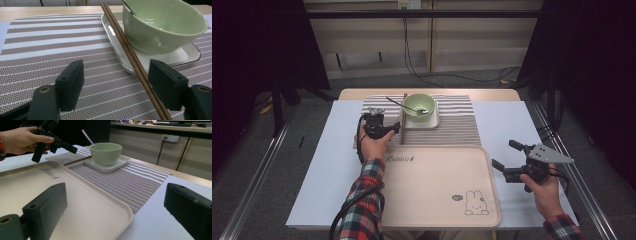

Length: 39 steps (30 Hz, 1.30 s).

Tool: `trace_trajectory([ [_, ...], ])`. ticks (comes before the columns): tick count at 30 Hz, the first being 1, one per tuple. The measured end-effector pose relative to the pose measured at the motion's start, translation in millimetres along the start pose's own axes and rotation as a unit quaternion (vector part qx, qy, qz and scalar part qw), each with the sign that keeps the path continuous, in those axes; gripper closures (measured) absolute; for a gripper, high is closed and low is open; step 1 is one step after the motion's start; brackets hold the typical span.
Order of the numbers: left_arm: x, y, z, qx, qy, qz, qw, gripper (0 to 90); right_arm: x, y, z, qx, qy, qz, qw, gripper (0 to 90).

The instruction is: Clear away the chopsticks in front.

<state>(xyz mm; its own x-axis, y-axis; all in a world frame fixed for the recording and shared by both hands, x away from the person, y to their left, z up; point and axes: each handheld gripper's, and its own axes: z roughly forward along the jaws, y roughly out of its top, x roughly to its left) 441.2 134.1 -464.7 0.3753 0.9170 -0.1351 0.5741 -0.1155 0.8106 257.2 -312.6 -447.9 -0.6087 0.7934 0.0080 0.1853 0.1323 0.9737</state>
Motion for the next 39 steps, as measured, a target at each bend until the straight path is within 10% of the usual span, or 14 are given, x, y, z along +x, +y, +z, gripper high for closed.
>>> trace_trajectory([
  [17, -4.6, 8.4, 18.4, 0.03, -0.016, -0.06, 0.9976, 50.8, -2.1, 0.6, 2.8, -0.003, -0.006, 0.0, 1.0, 4.3],
  [39, -9.3, 13.5, 31.3, 0.036, -0.006, -0.074, 0.9966, 58.2, -3.7, 1.1, 3.3, -0.008, 0.0, 0.004, 1.0, 4.6],
])
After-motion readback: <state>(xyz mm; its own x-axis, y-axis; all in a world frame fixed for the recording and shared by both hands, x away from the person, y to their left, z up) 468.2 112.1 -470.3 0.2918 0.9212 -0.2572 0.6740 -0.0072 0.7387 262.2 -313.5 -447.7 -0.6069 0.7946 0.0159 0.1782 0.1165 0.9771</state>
